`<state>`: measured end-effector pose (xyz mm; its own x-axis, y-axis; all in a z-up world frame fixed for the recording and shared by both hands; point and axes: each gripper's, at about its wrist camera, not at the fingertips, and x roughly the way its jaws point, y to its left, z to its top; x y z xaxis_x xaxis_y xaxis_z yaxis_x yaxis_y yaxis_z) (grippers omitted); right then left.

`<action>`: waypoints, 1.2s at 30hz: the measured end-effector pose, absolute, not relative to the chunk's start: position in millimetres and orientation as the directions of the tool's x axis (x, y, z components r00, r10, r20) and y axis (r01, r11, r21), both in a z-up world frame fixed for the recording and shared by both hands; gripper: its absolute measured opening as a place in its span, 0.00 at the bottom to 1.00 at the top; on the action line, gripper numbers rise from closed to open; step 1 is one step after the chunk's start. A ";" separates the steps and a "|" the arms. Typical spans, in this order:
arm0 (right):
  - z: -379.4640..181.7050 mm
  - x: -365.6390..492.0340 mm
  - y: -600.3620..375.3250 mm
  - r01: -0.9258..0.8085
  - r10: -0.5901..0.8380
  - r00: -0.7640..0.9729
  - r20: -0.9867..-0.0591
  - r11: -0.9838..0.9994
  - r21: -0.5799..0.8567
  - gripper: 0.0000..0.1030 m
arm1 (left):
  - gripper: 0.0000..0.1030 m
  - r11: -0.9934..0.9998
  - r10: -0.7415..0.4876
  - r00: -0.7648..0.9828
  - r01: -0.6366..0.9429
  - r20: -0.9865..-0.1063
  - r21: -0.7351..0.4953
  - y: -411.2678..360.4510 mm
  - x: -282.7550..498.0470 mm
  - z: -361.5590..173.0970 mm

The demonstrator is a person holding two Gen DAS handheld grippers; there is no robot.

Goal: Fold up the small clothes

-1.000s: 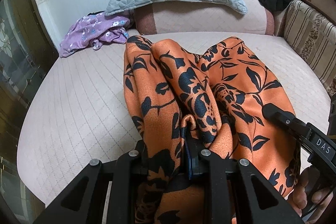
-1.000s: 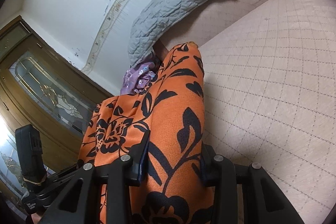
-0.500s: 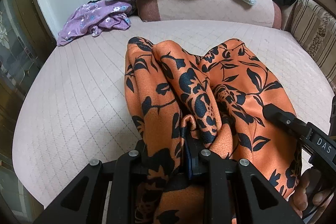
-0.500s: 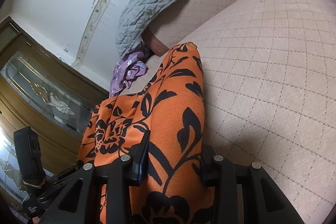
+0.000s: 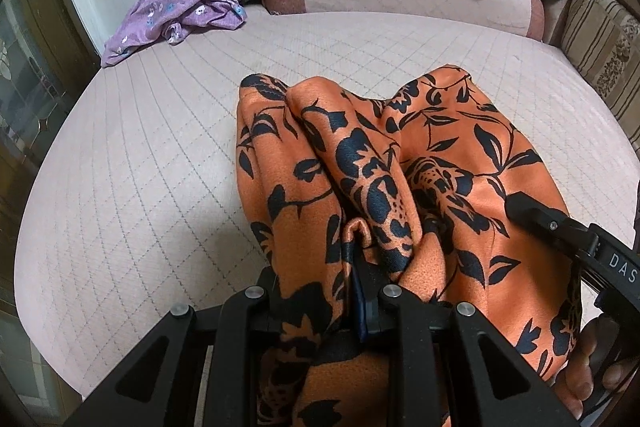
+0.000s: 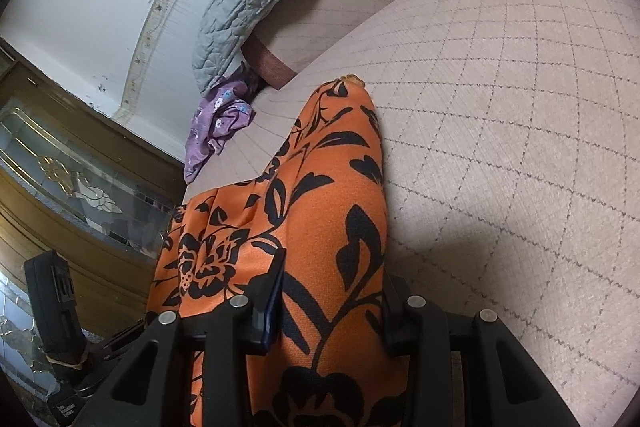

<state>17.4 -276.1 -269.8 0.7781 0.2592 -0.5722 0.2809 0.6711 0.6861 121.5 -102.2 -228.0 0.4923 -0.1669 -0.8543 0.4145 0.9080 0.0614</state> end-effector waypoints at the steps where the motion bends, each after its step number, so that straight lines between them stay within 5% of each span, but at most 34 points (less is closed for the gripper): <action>1: -270.8 17.5 -276.6 0.283 0.259 0.778 -0.573 0.670 0.687 0.39 | 0.24 0.908 -0.167 0.492 0.415 -0.854 0.061 -102.0 121.5 -228.1; 22: -277.2 21.1 -275.0 0.303 0.260 0.767 -0.587 0.660 0.688 0.40 | 0.25 0.915 -0.178 0.479 0.401 -0.859 0.034 -98.3 124.6 -235.6; 29: -250.7 18.7 -281.9 0.247 0.232 0.831 -0.505 0.659 0.710 0.39 | 0.25 0.905 -0.224 0.534 0.424 -0.815 0.030 -103.1 129.3 -210.6; 36: -277.3 42.9 -294.1 0.316 0.228 0.801 -0.554 0.625 0.714 0.40 | 0.30 0.905 -0.120 0.493 0.410 -0.862 0.109 -118.5 153.9 -254.1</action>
